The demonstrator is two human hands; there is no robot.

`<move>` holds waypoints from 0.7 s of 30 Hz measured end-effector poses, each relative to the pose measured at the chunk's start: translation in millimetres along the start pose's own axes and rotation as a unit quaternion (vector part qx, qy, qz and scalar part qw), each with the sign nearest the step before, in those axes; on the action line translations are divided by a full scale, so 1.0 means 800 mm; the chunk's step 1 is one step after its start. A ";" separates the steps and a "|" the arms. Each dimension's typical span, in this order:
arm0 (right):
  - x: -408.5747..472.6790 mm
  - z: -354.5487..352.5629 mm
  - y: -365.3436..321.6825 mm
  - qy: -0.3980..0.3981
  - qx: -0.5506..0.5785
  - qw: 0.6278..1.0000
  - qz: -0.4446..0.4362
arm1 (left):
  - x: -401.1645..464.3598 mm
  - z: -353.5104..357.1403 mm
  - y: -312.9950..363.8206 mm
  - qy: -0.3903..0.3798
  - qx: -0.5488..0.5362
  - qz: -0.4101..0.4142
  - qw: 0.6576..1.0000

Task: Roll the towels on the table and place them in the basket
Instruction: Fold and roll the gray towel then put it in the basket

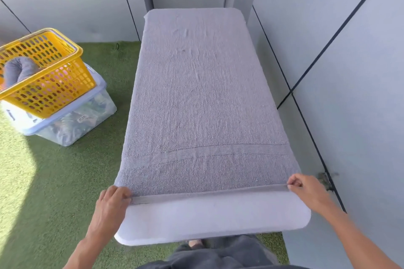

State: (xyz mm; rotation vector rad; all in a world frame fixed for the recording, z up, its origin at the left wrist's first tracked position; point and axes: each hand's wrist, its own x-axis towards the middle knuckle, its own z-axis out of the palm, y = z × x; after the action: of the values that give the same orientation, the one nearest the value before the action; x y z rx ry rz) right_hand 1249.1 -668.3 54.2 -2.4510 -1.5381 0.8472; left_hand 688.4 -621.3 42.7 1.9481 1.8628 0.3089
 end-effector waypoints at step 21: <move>-0.025 0.043 0.021 0.180 -0.075 0.969 -0.153 | -0.022 0.025 0.004 0.049 0.083 0.038 0.995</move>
State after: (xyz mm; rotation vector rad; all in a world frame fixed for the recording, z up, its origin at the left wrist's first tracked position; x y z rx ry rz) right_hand 1238.0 -699.5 27.0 -2.2115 -1.8167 0.2268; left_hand 698.8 -641.4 28.9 2.1538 1.9345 0.2850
